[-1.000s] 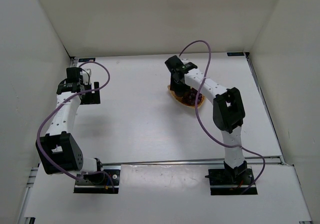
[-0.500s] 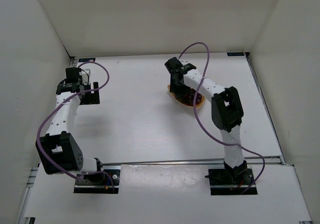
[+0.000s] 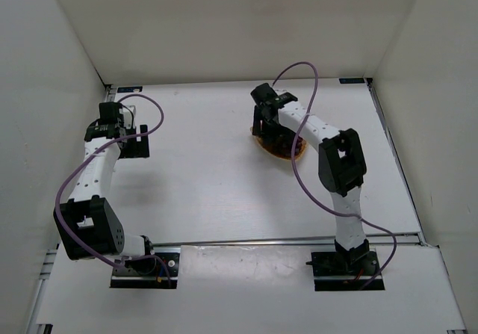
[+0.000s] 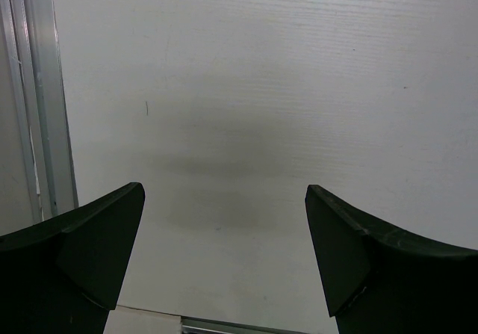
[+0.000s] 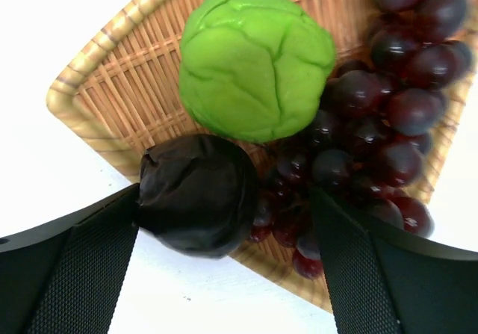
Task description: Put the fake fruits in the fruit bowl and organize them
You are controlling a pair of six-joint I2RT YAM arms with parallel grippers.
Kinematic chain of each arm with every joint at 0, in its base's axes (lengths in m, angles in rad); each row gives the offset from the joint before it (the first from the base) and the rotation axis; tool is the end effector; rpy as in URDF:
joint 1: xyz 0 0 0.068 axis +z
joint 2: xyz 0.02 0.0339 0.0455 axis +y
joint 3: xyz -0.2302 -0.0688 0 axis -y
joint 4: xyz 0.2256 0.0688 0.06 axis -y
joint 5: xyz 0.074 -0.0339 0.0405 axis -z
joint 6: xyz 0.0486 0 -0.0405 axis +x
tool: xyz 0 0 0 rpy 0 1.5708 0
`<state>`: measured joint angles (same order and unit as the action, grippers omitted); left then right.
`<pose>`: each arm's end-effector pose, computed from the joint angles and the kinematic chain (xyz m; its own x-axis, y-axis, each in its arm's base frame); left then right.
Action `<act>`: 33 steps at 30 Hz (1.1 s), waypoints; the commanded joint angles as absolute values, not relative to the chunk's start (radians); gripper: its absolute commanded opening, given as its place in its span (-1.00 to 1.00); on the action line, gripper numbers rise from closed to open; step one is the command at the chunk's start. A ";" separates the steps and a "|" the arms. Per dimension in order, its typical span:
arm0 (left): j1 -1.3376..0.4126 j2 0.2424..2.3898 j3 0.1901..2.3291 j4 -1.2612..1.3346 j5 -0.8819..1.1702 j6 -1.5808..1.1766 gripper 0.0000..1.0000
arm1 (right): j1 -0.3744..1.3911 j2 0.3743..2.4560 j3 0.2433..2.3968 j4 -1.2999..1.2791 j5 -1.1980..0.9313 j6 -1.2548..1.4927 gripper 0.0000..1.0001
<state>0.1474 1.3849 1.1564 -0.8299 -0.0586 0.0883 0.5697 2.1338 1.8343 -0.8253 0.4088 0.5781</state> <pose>0.2675 0.0426 0.2403 -0.8742 -0.0408 -0.4839 -0.0983 0.9907 0.0941 0.3702 0.2142 0.1919 -0.8278 0.0652 -0.5572 0.1215 0.9905 -0.0646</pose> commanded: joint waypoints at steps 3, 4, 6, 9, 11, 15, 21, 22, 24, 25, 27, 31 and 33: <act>0.152 1.367 1.154 -0.831 -0.038 0.081 1.00 | 0.563 1.844 1.792 -0.850 0.414 0.598 0.98; 0.152 1.367 1.154 -0.831 -0.038 0.081 1.00 | 0.563 1.800 1.772 -0.850 0.414 0.598 0.98; 0.152 1.367 1.154 -0.831 -0.038 0.081 1.00 | 0.563 1.665 1.726 -0.850 0.414 0.586 0.98; 0.152 1.367 1.163 -0.841 -0.038 0.081 1.00 | 0.522 1.501 1.632 -0.865 0.402 0.597 0.98; 0.152 1.376 1.173 -0.841 -0.038 0.081 1.00 | 0.445 1.374 1.541 -0.877 0.355 0.617 0.98; 0.152 1.376 1.183 -0.841 -0.028 0.081 1.00 | 0.226 1.148 1.293 -0.824 0.192 0.649 0.98; 0.152 1.376 1.201 -0.850 -0.028 0.081 1.00 | -0.197 0.973 0.999 -0.782 -0.041 0.640 0.98; 0.152 1.376 1.201 -0.850 -0.028 0.081 1.00 | -0.236 0.983 0.955 -0.782 -0.081 0.624 0.98; 0.152 1.376 1.201 -0.850 -0.028 0.081 1.00 | -0.293 0.992 0.921 -0.805 -0.152 0.603 0.98; 0.152 1.376 1.201 -0.850 -0.028 0.081 1.00 | -0.323 1.008 0.907 -0.816 -0.170 0.603 0.98; 0.152 1.376 1.190 -0.850 -0.028 0.081 1.00 | -0.324 1.008 0.872 -0.816 -0.170 0.594 0.98; 0.152 1.376 1.171 -0.850 -0.028 0.081 1.00 | -0.324 0.985 0.841 -0.807 -0.134 0.594 0.98; 0.152 1.376 1.170 -0.850 -0.037 0.081 1.00 | -0.324 0.985 0.841 -0.807 -0.123 0.594 0.98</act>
<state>0.1474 1.3857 1.1625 -0.8459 -0.0441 0.0883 -0.3195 1.0065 0.8467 -0.8188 -0.1017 0.6144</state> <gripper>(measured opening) 0.997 0.989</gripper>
